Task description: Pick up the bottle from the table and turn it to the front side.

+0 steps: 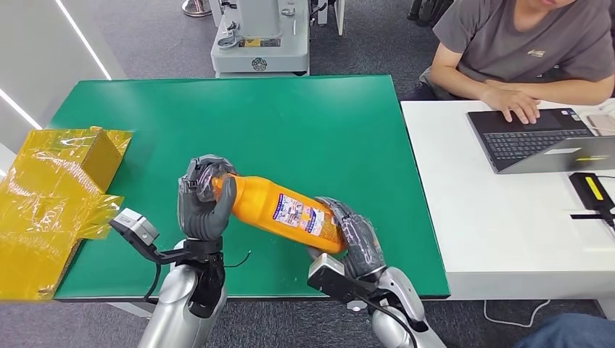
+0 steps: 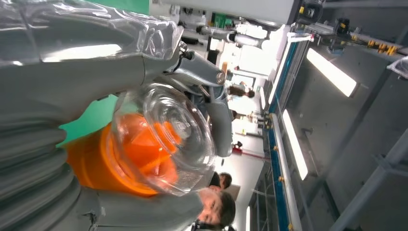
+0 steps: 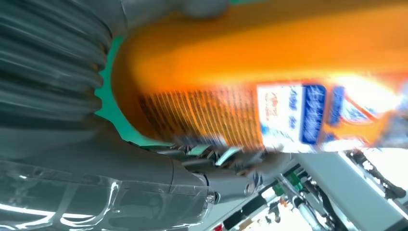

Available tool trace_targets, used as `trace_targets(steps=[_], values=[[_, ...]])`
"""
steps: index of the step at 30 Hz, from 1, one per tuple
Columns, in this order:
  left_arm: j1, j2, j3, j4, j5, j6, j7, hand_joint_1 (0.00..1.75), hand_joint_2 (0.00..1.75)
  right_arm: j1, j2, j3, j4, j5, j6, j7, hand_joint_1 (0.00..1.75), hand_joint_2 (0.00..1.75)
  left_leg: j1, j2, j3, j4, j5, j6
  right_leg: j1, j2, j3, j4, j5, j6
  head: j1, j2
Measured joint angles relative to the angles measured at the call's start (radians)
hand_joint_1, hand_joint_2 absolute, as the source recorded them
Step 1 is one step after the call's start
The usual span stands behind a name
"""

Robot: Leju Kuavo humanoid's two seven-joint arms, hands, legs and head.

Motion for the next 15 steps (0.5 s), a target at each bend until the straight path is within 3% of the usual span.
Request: trace_targets(steps=[15], values=[[0.006,-0.007,0.01,0.0,-0.007,0.011,-0.004,1.75,1.75,0.015,0.008,-0.006,-0.019,-0.01,-0.075,0.012,0.0,1.75,0.0,0.0,0.0,0.0,0.0,0.0,0.0,0.0,0.0,0.0,0.0,0.0,0.0,0.0]])
